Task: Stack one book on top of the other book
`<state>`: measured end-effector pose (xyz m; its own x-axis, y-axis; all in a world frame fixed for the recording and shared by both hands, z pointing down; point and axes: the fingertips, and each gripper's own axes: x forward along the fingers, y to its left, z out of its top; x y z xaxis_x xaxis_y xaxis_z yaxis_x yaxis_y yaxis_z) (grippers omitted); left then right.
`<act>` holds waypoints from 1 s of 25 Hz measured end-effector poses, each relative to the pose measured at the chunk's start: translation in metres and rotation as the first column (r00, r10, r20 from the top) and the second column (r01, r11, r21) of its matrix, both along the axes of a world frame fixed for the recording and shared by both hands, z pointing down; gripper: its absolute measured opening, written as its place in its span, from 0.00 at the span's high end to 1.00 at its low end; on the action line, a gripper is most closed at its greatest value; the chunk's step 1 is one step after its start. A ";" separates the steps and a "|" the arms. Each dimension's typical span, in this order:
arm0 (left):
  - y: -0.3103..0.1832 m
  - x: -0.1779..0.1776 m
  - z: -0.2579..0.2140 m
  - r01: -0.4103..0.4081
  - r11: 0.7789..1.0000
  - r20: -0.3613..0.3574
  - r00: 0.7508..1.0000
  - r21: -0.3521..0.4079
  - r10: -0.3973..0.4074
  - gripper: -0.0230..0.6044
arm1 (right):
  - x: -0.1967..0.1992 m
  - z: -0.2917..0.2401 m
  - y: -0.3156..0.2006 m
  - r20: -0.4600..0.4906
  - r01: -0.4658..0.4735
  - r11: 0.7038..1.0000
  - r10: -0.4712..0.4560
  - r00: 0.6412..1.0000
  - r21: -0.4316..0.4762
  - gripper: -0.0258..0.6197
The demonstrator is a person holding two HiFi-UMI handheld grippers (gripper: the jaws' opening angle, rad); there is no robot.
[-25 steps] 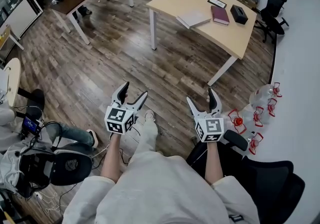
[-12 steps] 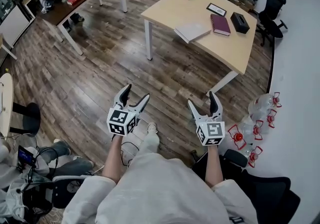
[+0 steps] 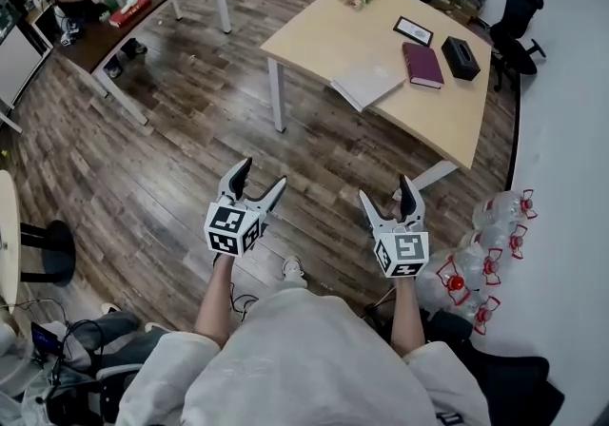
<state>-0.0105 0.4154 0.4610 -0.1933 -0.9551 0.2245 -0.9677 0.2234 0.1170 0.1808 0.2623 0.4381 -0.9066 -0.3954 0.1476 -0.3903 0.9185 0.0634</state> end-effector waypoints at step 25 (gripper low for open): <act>-0.082 -0.098 0.014 -0.039 0.999 -0.009 0.999 -0.009 0.039 0.40 | -0.094 0.017 -0.072 -0.040 -0.033 0.999 0.033 0.999 0.003 0.38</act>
<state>-0.1082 0.3331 0.4746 -0.1535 -0.9597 0.2353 -0.9746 0.1863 0.1240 0.0864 0.1905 0.4548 -0.8866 -0.4251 0.1822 -0.4172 0.9051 0.0817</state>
